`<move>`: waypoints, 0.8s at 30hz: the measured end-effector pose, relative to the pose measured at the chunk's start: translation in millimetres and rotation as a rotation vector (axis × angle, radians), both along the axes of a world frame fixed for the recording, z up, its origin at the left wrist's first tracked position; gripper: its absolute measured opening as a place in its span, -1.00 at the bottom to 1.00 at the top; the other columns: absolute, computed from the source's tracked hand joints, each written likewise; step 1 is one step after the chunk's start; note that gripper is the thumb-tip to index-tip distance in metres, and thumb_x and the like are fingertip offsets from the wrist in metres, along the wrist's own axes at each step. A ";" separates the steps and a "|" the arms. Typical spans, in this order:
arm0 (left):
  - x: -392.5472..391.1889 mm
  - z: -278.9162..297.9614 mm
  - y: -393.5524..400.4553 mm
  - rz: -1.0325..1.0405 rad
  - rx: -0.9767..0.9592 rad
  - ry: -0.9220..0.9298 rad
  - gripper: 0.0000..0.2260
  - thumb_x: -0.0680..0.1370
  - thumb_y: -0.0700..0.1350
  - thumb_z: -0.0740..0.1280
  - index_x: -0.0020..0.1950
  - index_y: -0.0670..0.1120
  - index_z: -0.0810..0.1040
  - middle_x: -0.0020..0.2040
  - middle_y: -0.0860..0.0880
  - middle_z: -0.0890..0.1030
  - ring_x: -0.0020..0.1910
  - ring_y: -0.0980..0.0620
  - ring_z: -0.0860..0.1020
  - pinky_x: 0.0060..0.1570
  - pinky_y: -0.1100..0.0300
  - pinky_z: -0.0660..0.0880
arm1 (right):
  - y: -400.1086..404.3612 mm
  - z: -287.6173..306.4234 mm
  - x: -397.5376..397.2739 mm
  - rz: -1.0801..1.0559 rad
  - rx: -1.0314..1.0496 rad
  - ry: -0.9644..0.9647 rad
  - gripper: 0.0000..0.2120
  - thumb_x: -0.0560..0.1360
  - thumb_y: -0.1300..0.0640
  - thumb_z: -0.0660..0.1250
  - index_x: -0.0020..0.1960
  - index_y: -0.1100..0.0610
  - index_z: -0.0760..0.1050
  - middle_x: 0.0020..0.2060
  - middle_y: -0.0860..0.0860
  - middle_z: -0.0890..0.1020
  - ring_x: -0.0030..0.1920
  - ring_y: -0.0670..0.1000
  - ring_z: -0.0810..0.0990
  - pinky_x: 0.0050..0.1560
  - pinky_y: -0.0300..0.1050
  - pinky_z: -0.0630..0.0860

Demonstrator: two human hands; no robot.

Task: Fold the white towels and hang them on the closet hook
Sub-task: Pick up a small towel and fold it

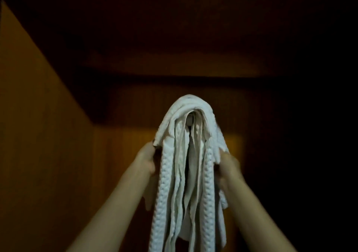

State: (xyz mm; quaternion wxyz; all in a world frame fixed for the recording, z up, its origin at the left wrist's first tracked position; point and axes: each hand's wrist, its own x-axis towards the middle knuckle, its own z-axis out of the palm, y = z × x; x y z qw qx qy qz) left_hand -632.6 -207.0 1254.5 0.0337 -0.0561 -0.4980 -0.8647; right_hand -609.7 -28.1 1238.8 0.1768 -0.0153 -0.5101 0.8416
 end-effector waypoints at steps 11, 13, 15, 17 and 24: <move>17.6 -60.1 -17.9 0.470 -0.341 0.114 -0.54 0.58 -0.19 0.27 0.46 -0.10 0.24 0.29 -0.18 0.48 0.15 -0.06 0.48 0.08 0.12 0.40 | 3.9 8.1 18.4 0.023 0.208 -0.068 -0.82 0.53 0.18 0.27 -0.26 0.15 0.45 -0.54 0.01 0.55 -0.50 -0.05 0.48 -0.40 -0.17 0.46; 25.9 -30.7 -25.6 0.596 -0.384 0.320 -0.29 0.47 -0.14 0.42 0.50 -0.03 0.10 0.35 -0.13 0.39 0.24 -0.04 0.41 0.13 0.17 0.33 | 8.7 14.7 23.4 0.025 0.137 -0.042 -0.77 0.55 0.21 0.25 -0.28 0.09 0.37 -0.66 -0.06 0.42 -0.67 -0.14 0.30 -0.62 -0.32 0.24; 32.7 -0.5 -29.9 0.727 -0.533 0.606 -0.03 0.33 -0.03 0.55 0.53 0.05 -0.05 0.48 -0.08 0.16 0.41 0.01 0.23 0.26 0.23 0.24 | 9.8 26.4 30.3 0.041 0.039 -0.011 -0.76 0.57 0.21 0.23 -0.28 0.09 0.38 -0.68 -0.07 0.39 -0.71 -0.17 0.23 -0.69 -0.38 0.15; 36.9 23.5 -31.7 0.768 -0.761 0.843 0.07 0.26 0.06 0.58 0.53 0.11 -0.11 0.53 0.00 -0.02 0.44 0.16 0.03 0.34 0.29 0.09 | 9.7 39.6 33.2 0.032 -0.009 -0.007 -0.76 0.57 0.22 0.23 -0.28 0.09 0.39 -0.68 -0.08 0.40 -0.72 -0.18 0.22 -0.70 -0.38 0.13; 30.0 46.7 -32.9 0.685 -1.194 0.789 0.08 0.25 0.26 0.50 0.49 0.25 -0.22 0.55 0.03 0.04 0.50 -0.07 0.10 0.34 -0.19 0.19 | -2.5 65.6 41.5 0.069 -0.020 -0.050 -0.73 0.54 0.27 0.21 -0.33 0.11 0.39 -0.69 -0.09 0.39 -0.73 -0.17 0.18 -0.71 -0.35 0.09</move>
